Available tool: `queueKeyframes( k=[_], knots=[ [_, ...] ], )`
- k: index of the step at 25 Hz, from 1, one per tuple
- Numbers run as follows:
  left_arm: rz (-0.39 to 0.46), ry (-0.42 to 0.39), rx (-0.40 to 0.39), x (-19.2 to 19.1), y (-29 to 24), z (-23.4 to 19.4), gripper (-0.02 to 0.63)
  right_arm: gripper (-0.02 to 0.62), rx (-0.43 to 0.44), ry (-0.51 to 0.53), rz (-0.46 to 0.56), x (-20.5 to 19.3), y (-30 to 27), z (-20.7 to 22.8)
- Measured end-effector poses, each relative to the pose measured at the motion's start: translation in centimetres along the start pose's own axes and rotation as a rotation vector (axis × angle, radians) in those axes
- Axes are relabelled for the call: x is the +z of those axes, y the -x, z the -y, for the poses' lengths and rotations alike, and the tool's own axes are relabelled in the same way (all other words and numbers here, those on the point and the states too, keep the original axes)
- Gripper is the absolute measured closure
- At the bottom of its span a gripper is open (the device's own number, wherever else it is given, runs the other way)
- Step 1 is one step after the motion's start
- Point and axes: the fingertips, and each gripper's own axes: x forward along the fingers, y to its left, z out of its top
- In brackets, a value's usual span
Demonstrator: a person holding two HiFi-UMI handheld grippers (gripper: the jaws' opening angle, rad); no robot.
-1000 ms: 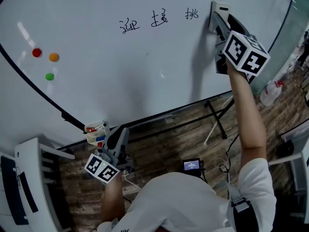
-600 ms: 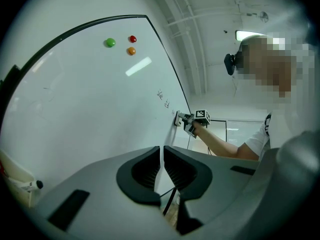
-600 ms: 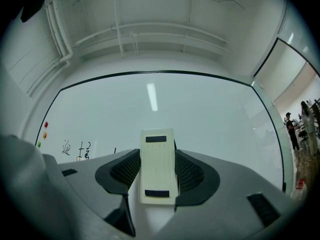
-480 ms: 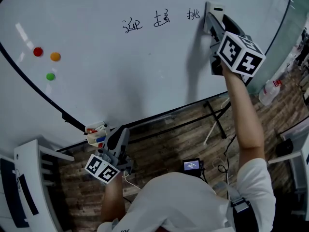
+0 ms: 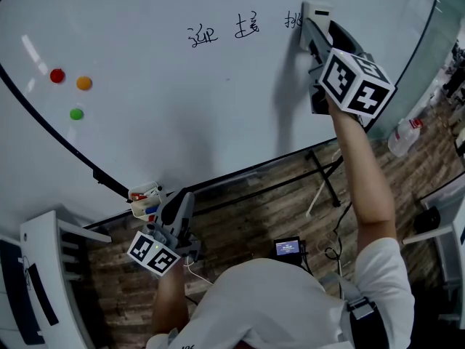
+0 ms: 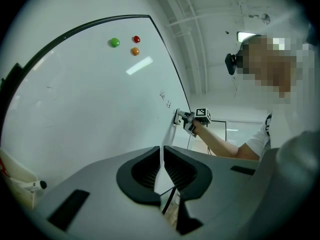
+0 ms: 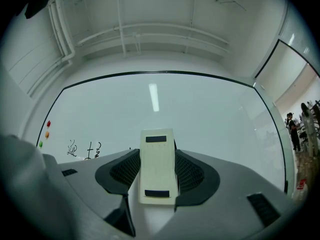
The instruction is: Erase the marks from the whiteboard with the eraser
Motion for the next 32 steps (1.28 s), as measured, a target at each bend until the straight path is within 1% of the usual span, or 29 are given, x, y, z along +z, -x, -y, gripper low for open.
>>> queueKeyframes(
  k=[26, 32],
  knots=[
    [-0.011, 0.007, -0.01, 0.2, 1.4, -0.2, 0.591, 0.356, 0.034, 0.007, -0.011, -0.5, 0.1, -4.9],
    [-0.01, 0.006, -0.004, 0.4, 2.3, -0.5, 0.591, 0.356, 0.031, 0.012, -0.01, -0.7, 0.1, -6.1]
  ],
)
